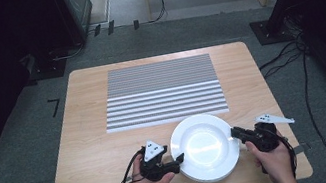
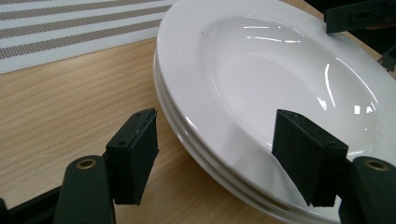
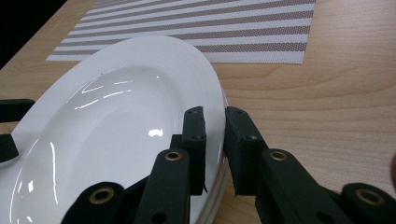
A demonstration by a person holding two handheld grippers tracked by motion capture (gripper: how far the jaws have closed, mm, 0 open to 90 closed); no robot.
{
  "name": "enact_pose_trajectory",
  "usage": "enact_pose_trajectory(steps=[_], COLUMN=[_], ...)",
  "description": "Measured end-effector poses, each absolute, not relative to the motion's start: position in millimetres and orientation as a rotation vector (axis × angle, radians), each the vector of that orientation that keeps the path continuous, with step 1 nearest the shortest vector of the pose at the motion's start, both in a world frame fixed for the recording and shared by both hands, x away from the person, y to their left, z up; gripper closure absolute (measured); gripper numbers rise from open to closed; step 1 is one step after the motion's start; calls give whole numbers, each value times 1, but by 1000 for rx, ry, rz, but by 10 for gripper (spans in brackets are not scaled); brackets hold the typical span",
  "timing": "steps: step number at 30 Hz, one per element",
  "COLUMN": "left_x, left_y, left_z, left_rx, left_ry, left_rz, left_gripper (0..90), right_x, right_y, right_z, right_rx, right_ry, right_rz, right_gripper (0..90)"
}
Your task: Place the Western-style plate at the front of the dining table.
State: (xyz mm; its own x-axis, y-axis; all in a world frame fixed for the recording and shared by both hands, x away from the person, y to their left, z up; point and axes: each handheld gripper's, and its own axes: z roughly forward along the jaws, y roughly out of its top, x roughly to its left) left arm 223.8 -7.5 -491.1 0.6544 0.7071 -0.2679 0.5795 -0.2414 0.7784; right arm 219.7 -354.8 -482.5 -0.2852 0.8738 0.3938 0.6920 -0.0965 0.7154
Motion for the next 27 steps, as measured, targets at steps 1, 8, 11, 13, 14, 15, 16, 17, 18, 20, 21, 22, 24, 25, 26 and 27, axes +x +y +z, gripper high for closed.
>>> enact_pose_trajectory(steps=[1,8,11,13,14,15,16,17,18,20,21,22,24,25,26,27], left_x=[224,224,223,223,223,224,224,224,225,225,225,225,224,224,224,224], left_y=[-8,-11,-12,-12,-12,-12,-11,-10,-8,-8,-7,-7,-7,-7,-8,-8], left_z=[-492,-494,-495,-495,-495,-495,-495,-495,-495,-494,-494,-494,-494,-494,-494,-494], left_rx=[1935,1946,1946,1947,1948,1948,1947,1946,1937,1931,1931,1931,1931,1933,1933,1932], left_ry=[1006,1001,1000,999,1002,1003,1006,1010,1017,1021,1020,1019,1020,1019,1020,1021], left_rz=[160,127,121,120,124,126,132,136,140,142,143,147,154,158,160,161], left_gripper=[313,312,314,313,313,313,323,333,344,363,363,368,374,374,376,378], right_x=[220,220,220,220,220,219,220,220,220,220,220,220,220,220,221,221], right_y=[-355,-354,-354,-354,-354,-354,-354,-353,-353,-352,-352,-352,-352,-352,-353,-353], right_z=[-482,-483,-483,-483,-483,-483,-483,-483,-483,-483,-484,-484,-484,-484,-485,-485], right_rx=[1742,1743,1745,1744,1745,1746,1744,1744,1745,1748,1746,1744,1754,1755,1764,1765], right_ry=[1962,1959,1957,1957,1955,1953,1956,1959,1960,1962,1962,1964,1960,1959,1955,1954], right_rz=[1326,1320,1322,1321,1321,1324,1334,1339,1346,1351,1354,1355,1358,1363,1374,1376], right_gripper=[799,805,807,808,813,822,829,829,829,829,829,830,831,832,834,834])
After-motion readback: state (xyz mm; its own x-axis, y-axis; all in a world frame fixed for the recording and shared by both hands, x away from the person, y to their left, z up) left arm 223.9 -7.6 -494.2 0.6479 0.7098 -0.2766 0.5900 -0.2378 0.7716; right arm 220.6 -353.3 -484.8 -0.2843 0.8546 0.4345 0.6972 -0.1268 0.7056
